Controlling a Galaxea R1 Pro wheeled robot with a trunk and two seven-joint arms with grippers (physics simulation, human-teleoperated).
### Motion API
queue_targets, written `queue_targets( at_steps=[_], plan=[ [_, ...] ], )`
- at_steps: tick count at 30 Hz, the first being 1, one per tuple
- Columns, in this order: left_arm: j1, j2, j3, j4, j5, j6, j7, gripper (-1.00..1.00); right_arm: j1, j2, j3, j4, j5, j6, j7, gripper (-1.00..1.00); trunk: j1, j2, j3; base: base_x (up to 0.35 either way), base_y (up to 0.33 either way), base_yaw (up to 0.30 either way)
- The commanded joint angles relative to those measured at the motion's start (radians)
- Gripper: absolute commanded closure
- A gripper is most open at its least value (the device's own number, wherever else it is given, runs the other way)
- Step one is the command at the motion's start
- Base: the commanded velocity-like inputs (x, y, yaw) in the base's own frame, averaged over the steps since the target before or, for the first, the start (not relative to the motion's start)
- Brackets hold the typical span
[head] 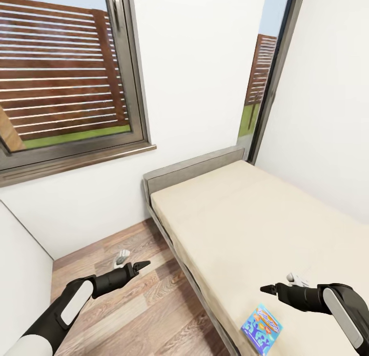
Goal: Put all the toys in the child's room - the three board games (two on the bed and one on the table), the two jigsaw puzzles on the table, and the tennis ball on the table - inside the toy box on the table in the child's room.
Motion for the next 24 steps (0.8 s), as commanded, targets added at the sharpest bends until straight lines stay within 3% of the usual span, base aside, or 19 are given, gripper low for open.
queue_targets(
  at_steps=[1,10,18,19,20,24],
  plan=[
    [-0.001,0.001,-0.002,0.0,0.008,0.005,0.001,-1.0,-0.001,0.0,-0.002,0.0,0.009,0.004,0.01,-1.0,0.0,-0.001,-0.001,0.0,0.0,-0.003],
    [-0.001,0.01,-0.002,0.002,-0.003,0.005,0.007,-1.0,-0.001,0.0,-0.001,0.0,0.009,0.001,0.009,-1.0,0.0,-0.001,-0.001,0.0,0.0,-0.001],
    [-0.001,0.012,-0.002,0.031,-0.006,0.006,0.057,-1.0,-0.001,0.001,0.0,0.0,0.008,0.0,0.01,-1.0,0.0,-0.001,-0.001,0.0,0.0,0.0],
    [-0.001,0.012,-0.003,0.043,-0.006,0.006,0.072,-1.0,0.0,0.001,0.0,0.0,0.008,0.0,0.011,-1.0,0.0,-0.001,-0.001,0.0,0.0,0.0],
    [-0.001,0.012,-0.004,0.071,-0.006,0.007,0.134,-1.0,-0.001,0.002,0.0,0.0,0.008,0.0,0.011,-1.0,0.0,-0.001,0.0,0.0,0.0,-0.024],
    [-0.001,0.012,-0.005,0.082,-0.005,0.007,0.206,-1.0,-0.001,0.002,0.0,0.0,0.007,0.001,0.011,-1.0,0.0,-0.001,0.002,0.0,0.0,-0.036]
  ],
)
